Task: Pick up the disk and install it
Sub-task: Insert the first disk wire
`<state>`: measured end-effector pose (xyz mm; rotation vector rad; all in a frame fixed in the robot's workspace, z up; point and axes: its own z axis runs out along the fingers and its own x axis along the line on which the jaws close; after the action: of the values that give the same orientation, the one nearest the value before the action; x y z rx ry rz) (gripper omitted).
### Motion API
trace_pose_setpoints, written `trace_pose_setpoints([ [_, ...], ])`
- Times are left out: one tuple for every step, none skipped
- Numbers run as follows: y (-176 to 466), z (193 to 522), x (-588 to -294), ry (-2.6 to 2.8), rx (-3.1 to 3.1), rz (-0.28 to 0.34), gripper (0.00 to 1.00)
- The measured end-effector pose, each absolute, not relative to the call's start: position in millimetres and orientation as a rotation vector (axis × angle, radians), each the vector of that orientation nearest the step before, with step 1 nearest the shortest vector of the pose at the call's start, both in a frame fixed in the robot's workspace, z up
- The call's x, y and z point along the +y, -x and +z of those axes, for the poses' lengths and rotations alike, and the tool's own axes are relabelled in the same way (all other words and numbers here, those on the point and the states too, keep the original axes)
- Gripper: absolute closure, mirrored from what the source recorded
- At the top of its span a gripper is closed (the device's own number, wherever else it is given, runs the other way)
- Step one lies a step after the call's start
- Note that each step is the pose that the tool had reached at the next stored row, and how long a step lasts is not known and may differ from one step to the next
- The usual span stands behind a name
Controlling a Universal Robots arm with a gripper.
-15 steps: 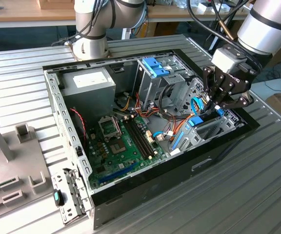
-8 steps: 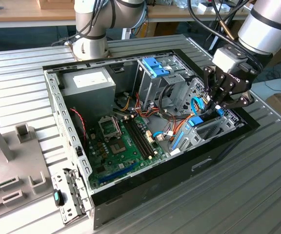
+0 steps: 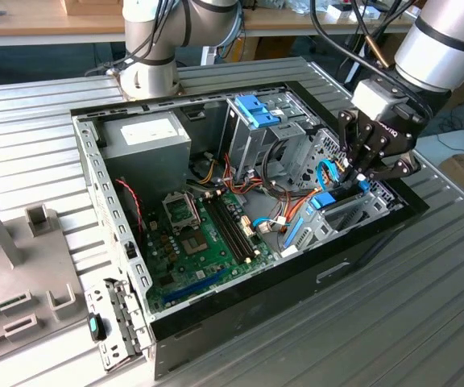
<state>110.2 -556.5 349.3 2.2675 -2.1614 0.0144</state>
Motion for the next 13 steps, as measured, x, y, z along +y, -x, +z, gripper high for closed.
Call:
trace_pose_setpoints([
  [-110.2, 349.2, -556.5, -2.267, -2.161, 0.014, 0.83],
  [-110.2, 349.2, -556.5, -2.267, -2.161, 0.014, 0.83],
  [-110.2, 349.2, -556.5, -2.267, -2.161, 0.014, 0.83],
  [-110.2, 349.2, -556.5, -2.268, -2.161, 0.014, 0.83],
  [-110.2, 348.8, -556.5, -2.268, -2.162, 0.014, 0.83],
  [-110.2, 348.8, -556.5, -2.268, -2.161, 0.014, 0.83],
  [-110.7, 348.4, -556.5, -2.268, -2.161, 0.014, 0.83],
  [-110.7, 348.4, -556.5, -2.267, -2.162, 0.014, 0.83],
  [-110.6, 348.3, -556.5, -2.248, -2.181, 0.015, 0.83],
  [-110.7, 348.3, -556.5, -2.228, -2.201, 0.018, 0.83],
  [-110.7, 348.4, -556.5, -2.227, -2.201, 0.018, 0.83],
  [-110.7, 348.4, -556.5, -2.227, -2.202, 0.018, 0.83],
  [-110.6, 348.4, -556.5, -2.227, -2.202, 0.018, 0.83],
])
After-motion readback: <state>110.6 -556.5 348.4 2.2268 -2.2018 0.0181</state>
